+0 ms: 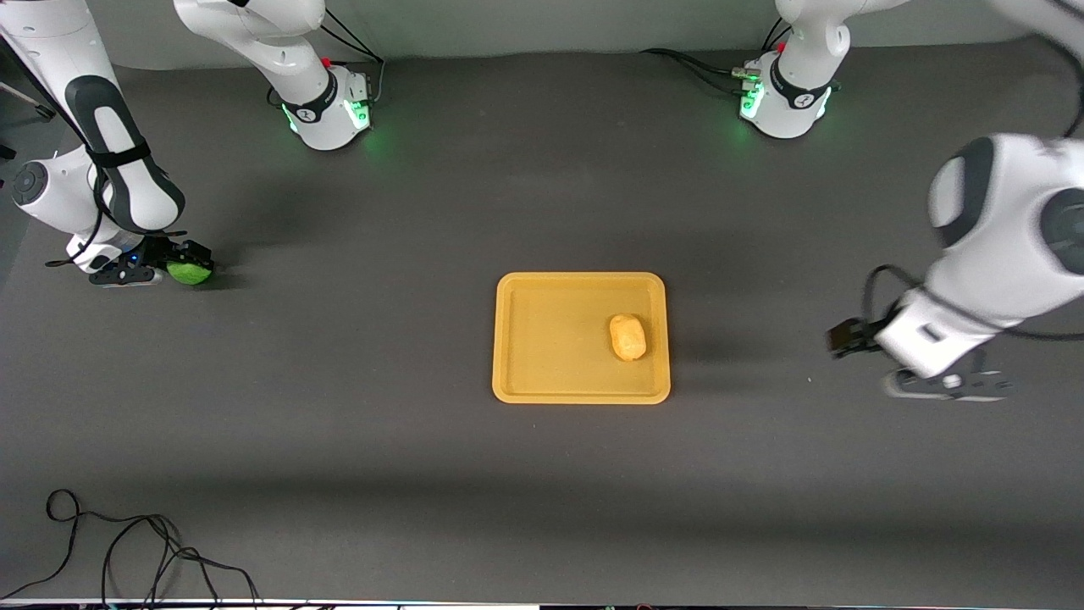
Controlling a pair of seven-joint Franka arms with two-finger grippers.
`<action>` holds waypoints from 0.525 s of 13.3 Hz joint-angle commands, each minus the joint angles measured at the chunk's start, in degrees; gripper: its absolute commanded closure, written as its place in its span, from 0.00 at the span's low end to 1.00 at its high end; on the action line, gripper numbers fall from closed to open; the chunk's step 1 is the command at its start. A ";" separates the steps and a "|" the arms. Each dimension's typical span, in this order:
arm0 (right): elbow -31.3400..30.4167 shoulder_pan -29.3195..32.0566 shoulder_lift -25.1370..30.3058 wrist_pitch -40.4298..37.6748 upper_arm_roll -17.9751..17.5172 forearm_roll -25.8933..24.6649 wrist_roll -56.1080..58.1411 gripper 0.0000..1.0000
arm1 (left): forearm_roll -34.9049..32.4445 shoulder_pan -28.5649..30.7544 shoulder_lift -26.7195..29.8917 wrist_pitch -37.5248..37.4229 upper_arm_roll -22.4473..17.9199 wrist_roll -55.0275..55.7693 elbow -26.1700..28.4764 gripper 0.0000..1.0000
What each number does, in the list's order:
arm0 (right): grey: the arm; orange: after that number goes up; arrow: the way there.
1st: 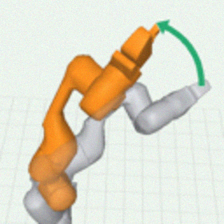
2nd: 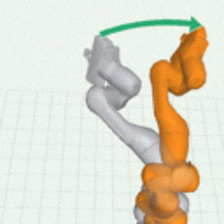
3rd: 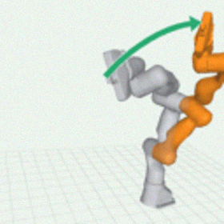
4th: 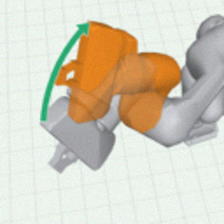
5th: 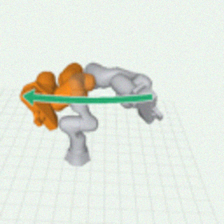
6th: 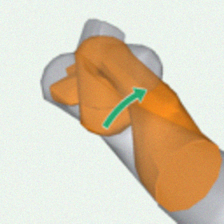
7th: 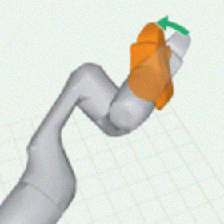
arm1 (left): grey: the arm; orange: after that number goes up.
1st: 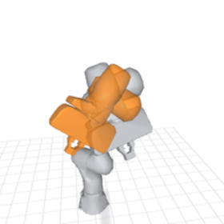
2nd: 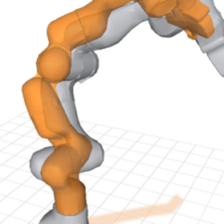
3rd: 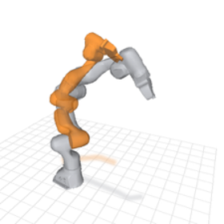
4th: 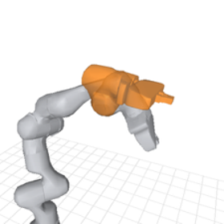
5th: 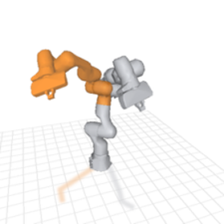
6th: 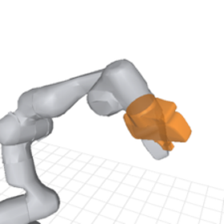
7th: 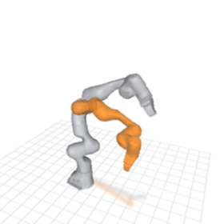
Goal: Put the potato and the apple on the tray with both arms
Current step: 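Release the potato on the tray while the right gripper reaches the apple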
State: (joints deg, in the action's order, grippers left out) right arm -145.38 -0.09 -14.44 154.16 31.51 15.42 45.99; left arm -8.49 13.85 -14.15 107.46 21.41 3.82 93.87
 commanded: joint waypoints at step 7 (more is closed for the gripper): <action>23.60 -2.99 1.34 -24.99 0.13 -6.59 -4.47 0.71 | 3.56 5.83 9.58 -9.89 -0.75 -12.60 0.26 0.00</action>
State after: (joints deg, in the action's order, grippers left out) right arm -129.50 -2.25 -13.59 136.85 31.18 13.73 45.59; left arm -6.63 18.30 -5.37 99.66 20.65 -6.27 93.92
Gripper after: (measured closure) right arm 0.313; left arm 0.000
